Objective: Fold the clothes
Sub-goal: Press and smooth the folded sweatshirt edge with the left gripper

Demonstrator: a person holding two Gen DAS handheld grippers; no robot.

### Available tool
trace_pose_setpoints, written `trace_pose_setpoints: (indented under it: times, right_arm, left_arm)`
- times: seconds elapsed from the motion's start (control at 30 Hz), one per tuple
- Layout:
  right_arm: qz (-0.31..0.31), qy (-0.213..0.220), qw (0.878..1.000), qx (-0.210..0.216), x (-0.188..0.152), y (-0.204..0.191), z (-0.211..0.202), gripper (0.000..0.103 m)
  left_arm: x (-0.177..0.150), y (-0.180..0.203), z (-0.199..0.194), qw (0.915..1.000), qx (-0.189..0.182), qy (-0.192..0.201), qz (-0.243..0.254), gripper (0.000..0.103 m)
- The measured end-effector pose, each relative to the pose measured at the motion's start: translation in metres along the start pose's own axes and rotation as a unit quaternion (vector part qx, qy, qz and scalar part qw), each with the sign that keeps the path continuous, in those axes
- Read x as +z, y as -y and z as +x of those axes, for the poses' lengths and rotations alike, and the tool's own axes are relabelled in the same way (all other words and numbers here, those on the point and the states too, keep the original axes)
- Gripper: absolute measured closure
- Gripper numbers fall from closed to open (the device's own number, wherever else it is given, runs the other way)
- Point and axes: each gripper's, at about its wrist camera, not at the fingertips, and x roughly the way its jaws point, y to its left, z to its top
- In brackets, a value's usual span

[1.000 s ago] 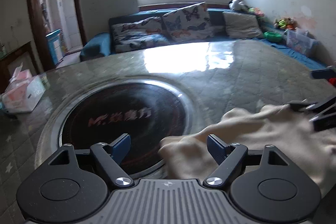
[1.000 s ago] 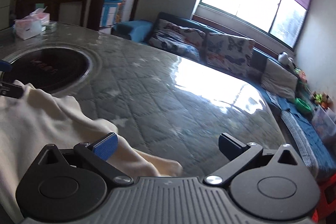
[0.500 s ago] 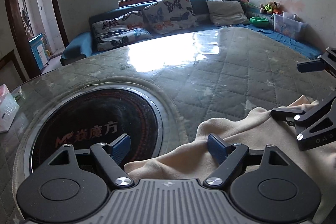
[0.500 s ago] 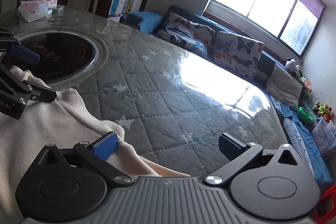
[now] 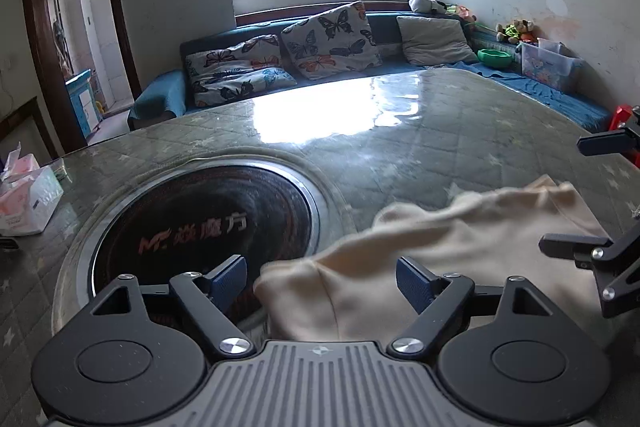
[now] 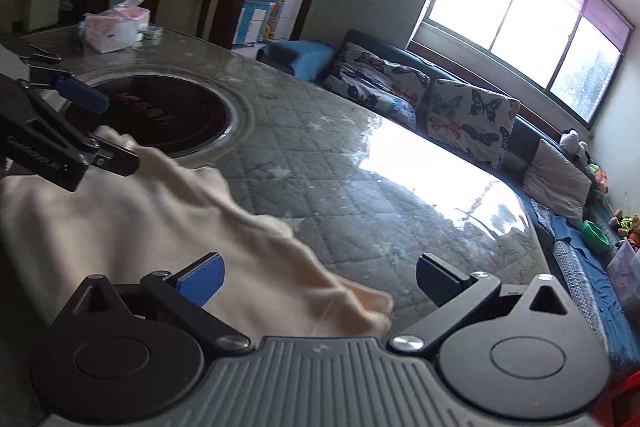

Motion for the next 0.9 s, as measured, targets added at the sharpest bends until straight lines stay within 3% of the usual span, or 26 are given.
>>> trace_pose_setpoints:
  times: [0.23, 0.37, 0.6, 0.9]
  right_arm:
    - [-0.018, -0.005, 1.000, -0.013, -0.024, -0.020, -0.022, 0.000]
    - [0.006, 0.000, 0.999, -0.042, -0.034, -0.011, -0.039, 0.000]
    - [0.060, -0.027, 0.995, -0.076, -0.065, 0.015, -0.046, 0.000]
    - [0.068, -0.010, 0.993, -0.094, -0.045, 0.036, -0.033, 0.000]
  left_arm:
    - [-0.021, 0.000, -0.015, 0.9997, 0.022, -0.006, -0.010, 0.019]
    - [-0.029, -0.005, -0.022, 0.9992, 0.027, -0.011, -0.028, 0.019]
    - [-0.039, -0.007, -0.025, 0.9984, 0.034, -0.020, -0.041, 0.018]
    - [-0.041, -0.007, -0.025, 0.9980, 0.036, -0.022, -0.047, 0.018]
